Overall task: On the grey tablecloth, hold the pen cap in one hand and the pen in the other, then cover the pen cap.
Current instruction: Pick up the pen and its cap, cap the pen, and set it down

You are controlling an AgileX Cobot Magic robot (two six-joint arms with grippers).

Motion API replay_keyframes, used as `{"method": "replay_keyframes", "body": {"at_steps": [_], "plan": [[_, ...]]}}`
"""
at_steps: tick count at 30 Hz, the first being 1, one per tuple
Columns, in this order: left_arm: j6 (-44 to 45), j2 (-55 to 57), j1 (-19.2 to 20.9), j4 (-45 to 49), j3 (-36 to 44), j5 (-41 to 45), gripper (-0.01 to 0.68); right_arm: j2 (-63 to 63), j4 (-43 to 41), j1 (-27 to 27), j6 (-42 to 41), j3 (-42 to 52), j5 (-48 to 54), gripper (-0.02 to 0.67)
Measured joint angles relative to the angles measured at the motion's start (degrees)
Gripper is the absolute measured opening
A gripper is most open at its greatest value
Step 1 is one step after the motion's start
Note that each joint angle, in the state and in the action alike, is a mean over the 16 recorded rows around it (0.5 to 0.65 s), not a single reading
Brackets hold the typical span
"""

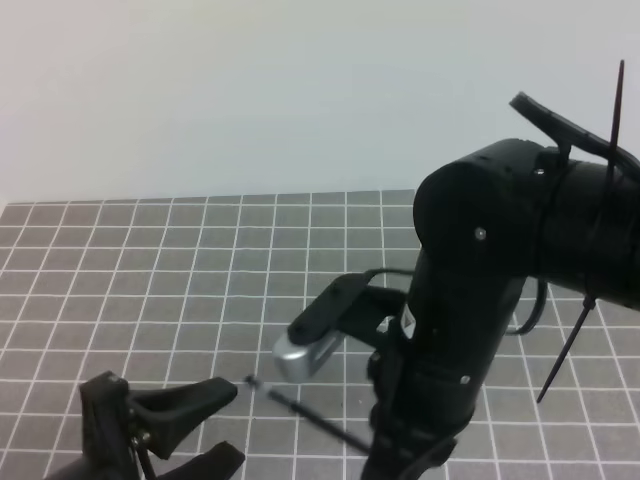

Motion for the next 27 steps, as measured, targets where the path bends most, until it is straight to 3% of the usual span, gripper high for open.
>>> {"method": "replay_keyframes", "body": {"at_steps": [7, 13, 21, 27], "plan": [[-4.02, -3.78, 4.42, -15.34, 0.0, -1.09, 0.155, 0.0, -7.46, -3.83, 5.07, 0.78, -4.43, -0.004], [-7.21, -9.76, 12.43, -31.55, 0.0, -1.44, 0.015, 0.07, -8.49, -9.36, 10.17, 2.93, -13.08, -0.004], [-7.83, -19.83, 24.21, -52.25, 0.0, 3.96, 0.001, 2.63, -6.39, -15.63, 17.4, 6.09, -23.78, -0.004], [-7.79, -27.5, 29.06, -64.03, 0.0, 12.16, 0.001, 7.23, -5.45, -17.91, 21.3, 7.0, -27.91, 0.004]]}}
